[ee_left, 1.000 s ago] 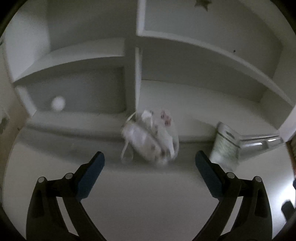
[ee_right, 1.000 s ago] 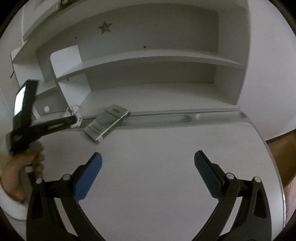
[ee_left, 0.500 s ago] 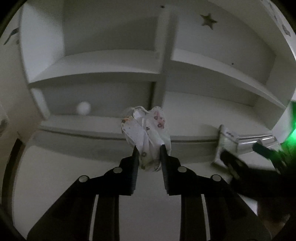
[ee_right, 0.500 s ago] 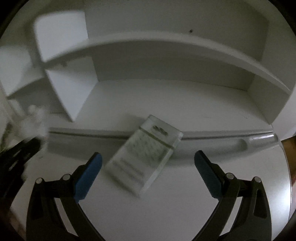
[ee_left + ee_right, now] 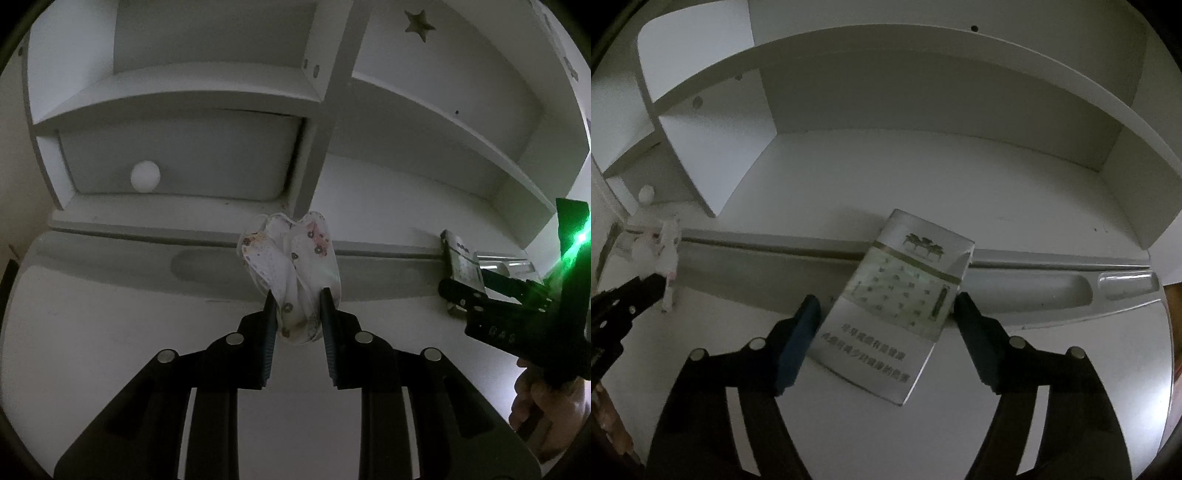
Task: Collect trash
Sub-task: 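Grasp the white face mask with the left tool while the right tool grasps the cigarette box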
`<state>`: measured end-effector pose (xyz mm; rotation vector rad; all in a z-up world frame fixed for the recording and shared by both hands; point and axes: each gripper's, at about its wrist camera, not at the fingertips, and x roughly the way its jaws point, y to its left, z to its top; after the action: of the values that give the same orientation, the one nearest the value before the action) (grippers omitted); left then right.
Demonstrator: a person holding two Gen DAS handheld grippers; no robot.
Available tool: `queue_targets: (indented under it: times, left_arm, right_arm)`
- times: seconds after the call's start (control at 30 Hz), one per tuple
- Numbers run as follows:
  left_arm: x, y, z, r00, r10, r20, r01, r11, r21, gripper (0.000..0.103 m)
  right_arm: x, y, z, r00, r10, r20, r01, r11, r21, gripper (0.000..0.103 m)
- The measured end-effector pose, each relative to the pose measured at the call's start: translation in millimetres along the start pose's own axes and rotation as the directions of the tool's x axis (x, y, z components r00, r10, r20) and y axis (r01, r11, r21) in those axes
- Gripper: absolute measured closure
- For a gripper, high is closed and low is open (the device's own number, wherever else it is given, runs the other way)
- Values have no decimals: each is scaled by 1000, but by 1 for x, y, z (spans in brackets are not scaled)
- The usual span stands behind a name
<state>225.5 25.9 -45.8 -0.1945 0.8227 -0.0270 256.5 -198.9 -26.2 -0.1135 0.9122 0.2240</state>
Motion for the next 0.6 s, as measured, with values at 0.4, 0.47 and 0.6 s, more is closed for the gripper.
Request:
queue_targets:
  times: [0.4,0.47,0.6]
  left_arm:
    - [-9,-8,-3,999,-37,2,37,999,39,81]
    - [-10,-6,-4,999,-38,-1,38,998,41,81]
    - [-5,-18,0,999,-38,-4,38,998,59,81]
  right_arm:
    - [-58,-55,-52,998,36,43,-37,999,19,45]
    - [-62,-62,-61,999,15,36,-16,1000,25,45]
    - [-65,-77,-75,1000,13,27,-15,998,58,45]
